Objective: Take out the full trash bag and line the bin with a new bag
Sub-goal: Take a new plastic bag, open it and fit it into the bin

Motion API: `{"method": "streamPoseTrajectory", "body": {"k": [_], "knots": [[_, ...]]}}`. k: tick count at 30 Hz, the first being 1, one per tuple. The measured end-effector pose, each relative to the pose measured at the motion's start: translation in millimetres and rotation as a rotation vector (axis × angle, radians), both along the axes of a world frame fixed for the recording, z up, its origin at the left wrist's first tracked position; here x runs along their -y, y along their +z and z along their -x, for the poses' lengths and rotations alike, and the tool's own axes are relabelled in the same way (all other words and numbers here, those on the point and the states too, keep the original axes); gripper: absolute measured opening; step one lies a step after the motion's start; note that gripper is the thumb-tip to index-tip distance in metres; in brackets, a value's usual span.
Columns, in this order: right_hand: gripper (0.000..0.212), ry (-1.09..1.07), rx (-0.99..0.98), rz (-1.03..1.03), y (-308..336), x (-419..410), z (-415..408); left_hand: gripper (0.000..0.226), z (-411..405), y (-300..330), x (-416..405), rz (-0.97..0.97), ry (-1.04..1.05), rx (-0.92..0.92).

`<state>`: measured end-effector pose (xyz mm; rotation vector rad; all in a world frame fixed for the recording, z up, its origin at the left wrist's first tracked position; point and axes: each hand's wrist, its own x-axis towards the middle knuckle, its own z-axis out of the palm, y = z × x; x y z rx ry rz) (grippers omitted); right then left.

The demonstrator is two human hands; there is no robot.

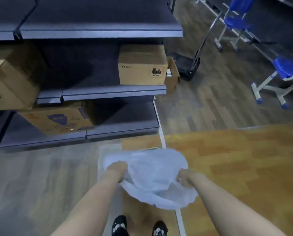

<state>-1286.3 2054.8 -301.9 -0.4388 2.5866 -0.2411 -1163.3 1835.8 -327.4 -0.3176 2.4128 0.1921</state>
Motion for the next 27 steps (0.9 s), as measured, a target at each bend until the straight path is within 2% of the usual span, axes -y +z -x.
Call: {"method": "streamPoseTrajectory", "body": {"k": [1, 2, 3, 4, 5, 8, 9, 11, 12, 13, 14, 15, 16, 17, 20, 24, 27], "knots": [[0.054, 0.045, 0.17, -0.068, 3, 2, -5, 0.036, 3, 2, -2, 0.008, 0.0, 0.076], [0.046, 0.174, 0.298, -0.222, -4, 0, -10, 0.038, 6, -1, -1, 0.011, 0.029, 0.073], [0.043, 0.312, 0.308, -0.318, 2, 0, -7, 0.038, 14, 5, 1, 0.016, 0.056, 0.023], [0.044, 0.387, 0.226, -0.368, 11, 5, 5, 0.037, 27, 20, 4, 0.037, 0.112, -0.074], [0.045, 0.363, 0.095, -0.383, 29, 16, 25, 0.036, 47, 39, 12, 0.081, 0.187, -0.219], [0.042, 0.191, -0.324, -0.106, 89, 42, 68, 0.033, 90, 102, 20, 0.139, 0.338, -0.608], [0.043, 0.118, -0.406, 0.02, 103, 47, 72, 0.036, 96, 116, 20, 0.146, 0.337, -0.733], [0.05, -0.074, -0.472, 0.331, 114, 47, 70, 0.04, 97, 122, 19, 0.015, 0.399, -0.924], [0.053, -0.148, -0.462, 0.41, 107, 40, 66, 0.038, 89, 113, 20, -0.072, 0.442, -0.922], [0.056, -0.086, -0.409, 0.322, 89, 29, 60, 0.039, 77, 94, 20, -0.1, 0.386, -0.781], [0.057, 0.1, -0.228, 0.086, 67, 18, 44, 0.041, 59, 79, 14, -0.044, 0.216, -0.475], [0.055, 0.244, 0.012, -0.156, 41, 3, 24, 0.041, 36, 61, 6, -0.004, 0.128, -0.184], [0.051, 0.351, 0.171, -0.332, 18, -12, 7, 0.039, 16, 46, 0, 0.037, 0.064, 0.0], [0.048, 0.375, 0.252, -0.383, 5, -21, -4, 0.037, 5, 35, -4, 0.037, 0.032, 0.071], [0.047, 0.272, 0.124, -0.267, -8, -25, -2, 0.032, 5, 24, -5, -0.03, 0.104, -0.064], [0.049, 0.255, 0.028, -0.252, -5, -18, 4, 0.033, 21, 16, -7, 0.022, 0.105, -0.291], [0.05, 0.225, 0.002, -0.187, -5, -11, 4, 0.035, 30, 8, -13, 0.048, 0.114, -0.321]]}}
